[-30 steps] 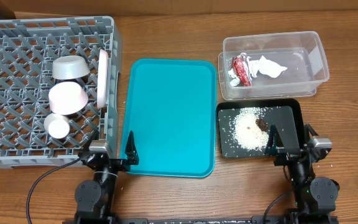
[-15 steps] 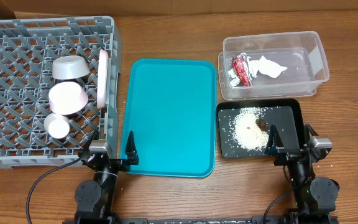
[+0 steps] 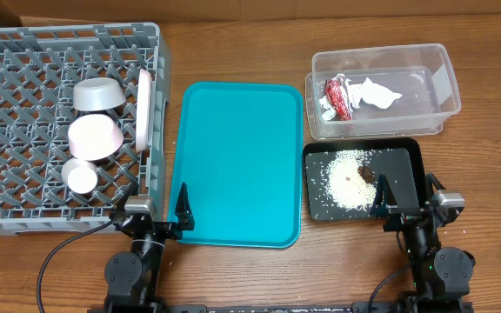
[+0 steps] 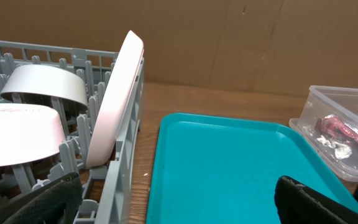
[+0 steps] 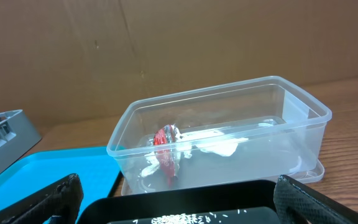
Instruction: Sort waste into correct bins and load items into the dishwasher
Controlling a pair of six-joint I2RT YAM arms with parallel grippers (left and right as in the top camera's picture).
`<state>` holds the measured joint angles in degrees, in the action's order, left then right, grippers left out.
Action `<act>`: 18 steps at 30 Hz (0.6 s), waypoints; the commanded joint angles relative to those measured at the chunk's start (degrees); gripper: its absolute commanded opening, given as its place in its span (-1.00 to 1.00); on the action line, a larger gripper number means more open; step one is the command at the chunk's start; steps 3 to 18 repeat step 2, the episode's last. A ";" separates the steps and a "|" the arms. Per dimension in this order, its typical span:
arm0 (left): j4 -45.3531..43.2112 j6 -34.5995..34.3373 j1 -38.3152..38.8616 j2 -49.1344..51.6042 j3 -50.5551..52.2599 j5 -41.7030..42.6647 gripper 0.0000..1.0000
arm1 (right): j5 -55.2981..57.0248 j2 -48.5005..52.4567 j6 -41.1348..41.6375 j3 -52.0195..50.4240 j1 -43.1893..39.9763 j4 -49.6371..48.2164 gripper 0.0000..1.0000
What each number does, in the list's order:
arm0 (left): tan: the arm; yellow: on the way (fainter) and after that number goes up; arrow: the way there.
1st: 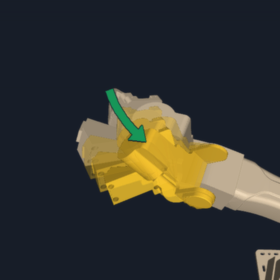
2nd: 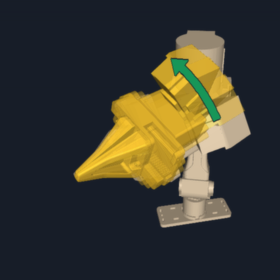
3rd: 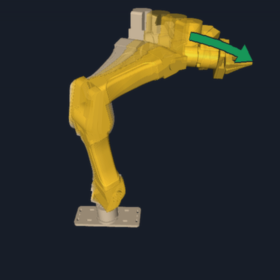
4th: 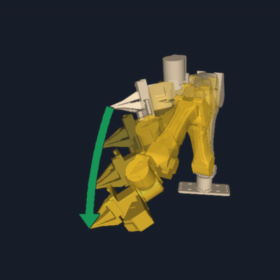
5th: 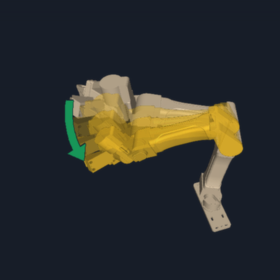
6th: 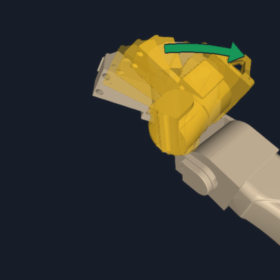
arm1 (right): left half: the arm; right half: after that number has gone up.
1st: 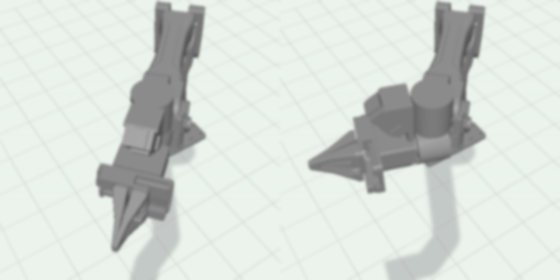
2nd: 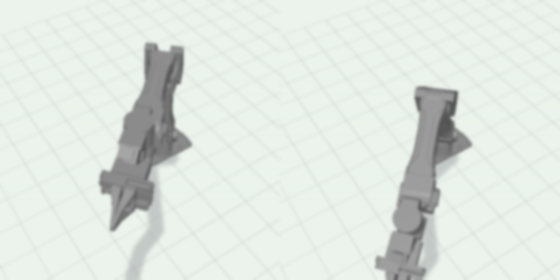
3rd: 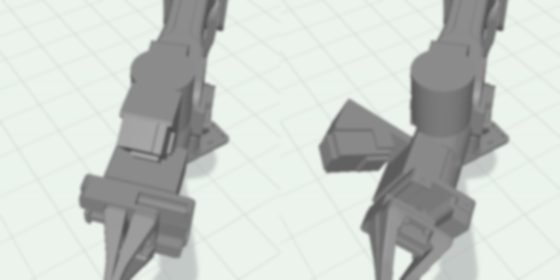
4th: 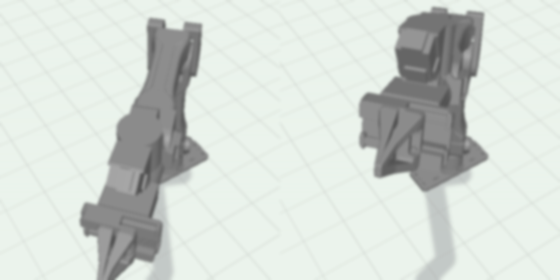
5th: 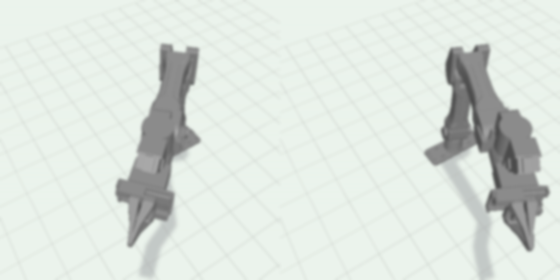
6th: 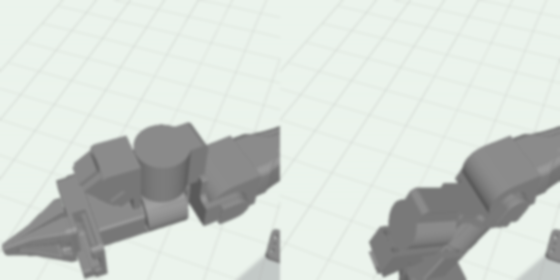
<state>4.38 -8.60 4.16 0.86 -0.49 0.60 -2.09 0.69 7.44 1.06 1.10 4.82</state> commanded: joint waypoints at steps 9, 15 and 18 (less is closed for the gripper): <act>0.07 0.85 0.35 -0.52 0.20 -0.15 1.00 | 0.50 -0.39 -0.20 -0.59 -0.39 -0.13 1.00; 0.07 0.85 0.35 -0.52 0.20 -0.15 1.00 | 0.50 -0.39 -0.20 -0.59 -0.39 -0.13 1.00; 0.07 0.85 0.35 -0.52 0.20 -0.15 1.00 | 0.50 -0.39 -0.20 -0.59 -0.39 -0.13 1.00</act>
